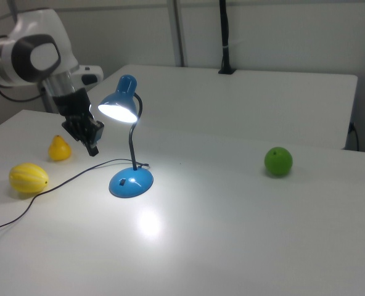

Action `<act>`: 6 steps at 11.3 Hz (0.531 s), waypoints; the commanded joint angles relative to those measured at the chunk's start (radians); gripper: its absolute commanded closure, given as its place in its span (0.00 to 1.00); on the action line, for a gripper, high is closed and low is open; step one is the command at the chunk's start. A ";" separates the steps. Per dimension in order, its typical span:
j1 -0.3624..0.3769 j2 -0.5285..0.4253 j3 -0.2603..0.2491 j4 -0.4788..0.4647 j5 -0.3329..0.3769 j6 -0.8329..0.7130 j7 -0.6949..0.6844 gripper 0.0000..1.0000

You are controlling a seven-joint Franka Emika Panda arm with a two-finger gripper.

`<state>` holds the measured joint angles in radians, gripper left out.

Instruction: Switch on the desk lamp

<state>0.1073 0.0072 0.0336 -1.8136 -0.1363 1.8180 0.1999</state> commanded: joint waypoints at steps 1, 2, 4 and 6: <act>0.003 0.002 -0.014 0.108 0.006 -0.095 0.010 1.00; 0.002 0.002 -0.014 0.125 0.024 -0.118 0.010 0.98; -0.009 -0.018 -0.014 0.128 0.052 -0.163 0.000 0.97; -0.027 -0.038 -0.014 0.132 0.064 -0.198 -0.025 0.54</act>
<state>0.1011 -0.0012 0.0222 -1.6880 -0.0999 1.6717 0.1999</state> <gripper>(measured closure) 0.965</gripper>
